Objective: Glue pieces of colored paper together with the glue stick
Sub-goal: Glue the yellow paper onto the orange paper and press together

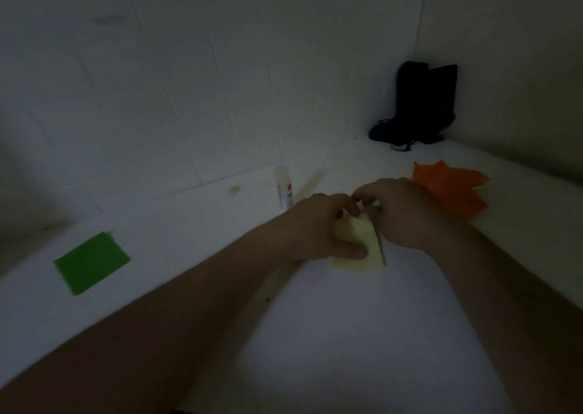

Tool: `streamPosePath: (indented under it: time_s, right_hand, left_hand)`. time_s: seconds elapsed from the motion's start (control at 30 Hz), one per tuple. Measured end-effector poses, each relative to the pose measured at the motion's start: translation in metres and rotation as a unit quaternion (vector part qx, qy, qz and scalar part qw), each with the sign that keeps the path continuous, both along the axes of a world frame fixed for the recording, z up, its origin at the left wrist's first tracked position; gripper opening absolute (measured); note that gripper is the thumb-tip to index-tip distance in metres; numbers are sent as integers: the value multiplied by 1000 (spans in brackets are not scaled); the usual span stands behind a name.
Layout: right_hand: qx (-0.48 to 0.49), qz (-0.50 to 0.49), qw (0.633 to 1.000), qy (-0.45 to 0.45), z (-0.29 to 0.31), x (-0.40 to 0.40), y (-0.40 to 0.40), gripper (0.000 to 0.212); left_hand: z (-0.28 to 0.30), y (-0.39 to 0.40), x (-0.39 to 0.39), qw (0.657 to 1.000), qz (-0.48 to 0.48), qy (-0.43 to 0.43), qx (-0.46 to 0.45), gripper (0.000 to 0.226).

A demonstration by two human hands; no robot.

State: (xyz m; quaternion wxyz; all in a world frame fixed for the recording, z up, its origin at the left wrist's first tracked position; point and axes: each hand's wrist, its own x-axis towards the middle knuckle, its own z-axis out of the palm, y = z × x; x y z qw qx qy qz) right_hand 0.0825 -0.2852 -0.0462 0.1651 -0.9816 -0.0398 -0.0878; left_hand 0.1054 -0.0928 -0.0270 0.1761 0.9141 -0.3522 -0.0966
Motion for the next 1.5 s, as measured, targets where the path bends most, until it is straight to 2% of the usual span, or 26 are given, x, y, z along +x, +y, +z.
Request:
streamPosePath:
  time_s: [0.1, 0.27, 0.33, 0.4, 0.5, 0.57, 0.63, 0.73, 0.87, 1.0, 1.1, 1.3, 1.37, 1.43, 1.5]
  right_hand:
    - [3, -6, 1000, -15, 2, -1, -6, 35]
    - [-11, -11, 1000, 2, 2, -2, -6, 33]
    - [-32, -33, 999, -11, 5, -1, -12, 36]
    - [-46, -69, 996, -9, 11, -2, -21, 42]
    - [-14, -97, 993, 60, 15, -3, -30, 50]
    - [9, -91, 991, 92, 14, -5, -29, 55]
    - [24, -74, 993, 85, 13, -7, -26, 55]
    - [23, -43, 997, 58, 15, -8, -19, 41]
    - [10, -14, 993, 119, 19, -14, -13, 64]
    - [10, -20, 988, 155, 25, -21, -13, 58]
    - [48, -44, 992, 111, 24, -19, -18, 44]
    - [66, -23, 996, 61, 28, -27, -13, 32]
    - [123, -44, 991, -12, 29, -22, -20, 26]
    - [168, -85, 977, -101, 31, -18, -30, 33]
    - [171, -107, 973, -109, 32, -21, -37, 32]
  left_hand:
    - [7, 24, -2, 998, -30, 61, -10, 72]
    - [5, 72, 4, 995, -87, 54, -21, 67]
    - [-4, 87, 8, 994, -96, 38, -45, 68]
    - [-15, 96, 11, 993, -65, 27, -91, 68]
    - [-25, 100, 13, 986, -38, -9, -163, 61]
    - [-26, 99, 14, 985, -35, -58, -158, 51]
    - [-28, 98, 14, 984, -34, -83, -155, 49]
    - [-32, 98, 16, 982, -36, -80, -167, 48]
    - [-32, 99, 17, 982, -28, -94, -163, 47]
    - [-30, 100, 15, 981, -23, -100, -162, 46]
    - [-30, 102, 14, 982, -16, -93, -164, 47]
    - [-28, 103, 13, 982, -6, -89, -167, 54]
    - [-28, 104, 13, 981, -8, -84, -173, 56]
    - [-28, 104, 13, 981, -11, -74, -180, 60]
    - [-29, 104, 14, 982, -8, -75, -173, 66]
